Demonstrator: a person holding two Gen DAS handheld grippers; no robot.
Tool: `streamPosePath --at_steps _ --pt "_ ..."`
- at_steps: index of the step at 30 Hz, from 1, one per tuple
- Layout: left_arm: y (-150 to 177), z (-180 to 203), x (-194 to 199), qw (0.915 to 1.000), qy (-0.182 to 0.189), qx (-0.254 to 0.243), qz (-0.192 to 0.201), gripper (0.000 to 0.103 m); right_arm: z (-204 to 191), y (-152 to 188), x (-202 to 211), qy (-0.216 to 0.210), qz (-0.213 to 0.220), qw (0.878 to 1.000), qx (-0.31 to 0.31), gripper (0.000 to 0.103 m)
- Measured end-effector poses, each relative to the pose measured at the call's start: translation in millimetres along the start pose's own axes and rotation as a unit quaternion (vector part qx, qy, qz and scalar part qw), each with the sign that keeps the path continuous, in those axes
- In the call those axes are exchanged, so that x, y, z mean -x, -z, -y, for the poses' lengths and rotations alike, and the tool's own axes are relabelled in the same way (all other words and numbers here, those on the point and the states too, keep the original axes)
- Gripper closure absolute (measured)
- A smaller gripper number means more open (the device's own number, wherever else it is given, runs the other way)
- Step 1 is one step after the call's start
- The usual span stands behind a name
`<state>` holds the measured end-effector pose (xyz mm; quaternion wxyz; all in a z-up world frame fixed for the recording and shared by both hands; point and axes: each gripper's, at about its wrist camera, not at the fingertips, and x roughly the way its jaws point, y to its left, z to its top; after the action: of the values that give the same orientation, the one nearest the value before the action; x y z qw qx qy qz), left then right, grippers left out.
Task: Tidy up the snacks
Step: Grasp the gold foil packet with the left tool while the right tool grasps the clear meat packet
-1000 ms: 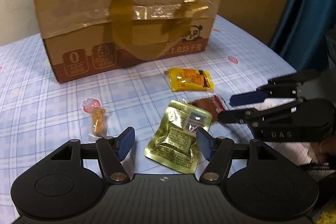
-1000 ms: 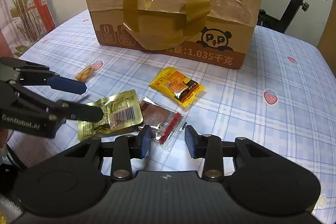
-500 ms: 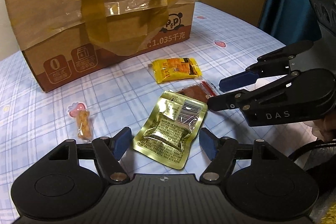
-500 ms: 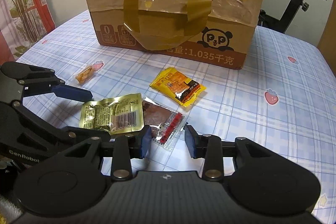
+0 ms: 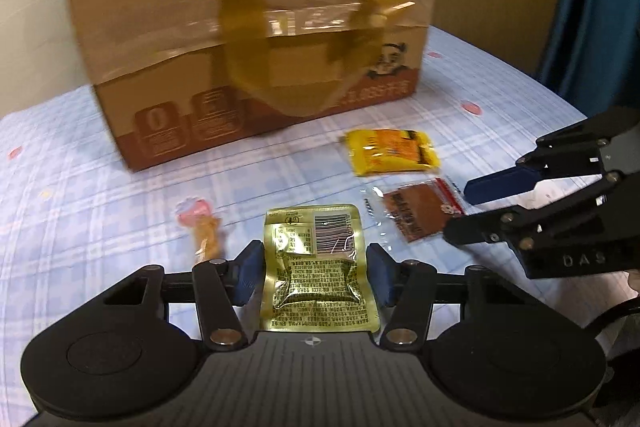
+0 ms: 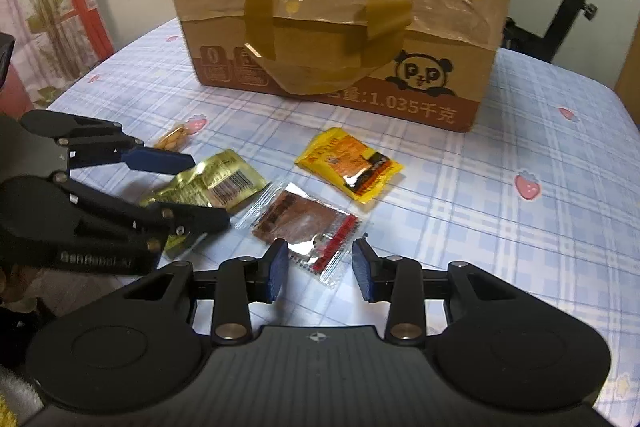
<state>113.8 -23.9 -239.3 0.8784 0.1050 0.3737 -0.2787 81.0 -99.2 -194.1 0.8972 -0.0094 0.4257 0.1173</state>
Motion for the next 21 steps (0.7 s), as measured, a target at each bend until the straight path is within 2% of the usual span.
streamPosePath --at_steps 5,13,14,17,21 --pt "3.8 -4.1 4.9 0.9999 -0.001 0.014 0.005 0.044 -12.7 -5.5 -5.2 -0.003 0.003 0.997 0.083 0.061" --pt "7.8 -5.5 7.2 0.9995 0.002 0.026 0.017 0.044 -12.6 -22.1 -18.5 -0.049 -0.006 0.988 0.143 0.057" --pt "8.1 -6.1 7.5 0.9994 0.004 0.03 0.018 0.044 -11.8 -24.6 -20.8 -0.056 -0.008 0.987 0.151 0.054" --pt "8.4 -7.7 8.1 0.999 0.006 0.04 0.021 0.044 -7.1 -30.8 -27.5 -0.073 -0.011 0.985 0.156 0.047" --pt "9.8 -7.1 9.2 0.9986 0.002 0.046 0.025 0.044 2.4 -33.9 -34.3 -0.094 -0.01 0.987 0.132 0.044"
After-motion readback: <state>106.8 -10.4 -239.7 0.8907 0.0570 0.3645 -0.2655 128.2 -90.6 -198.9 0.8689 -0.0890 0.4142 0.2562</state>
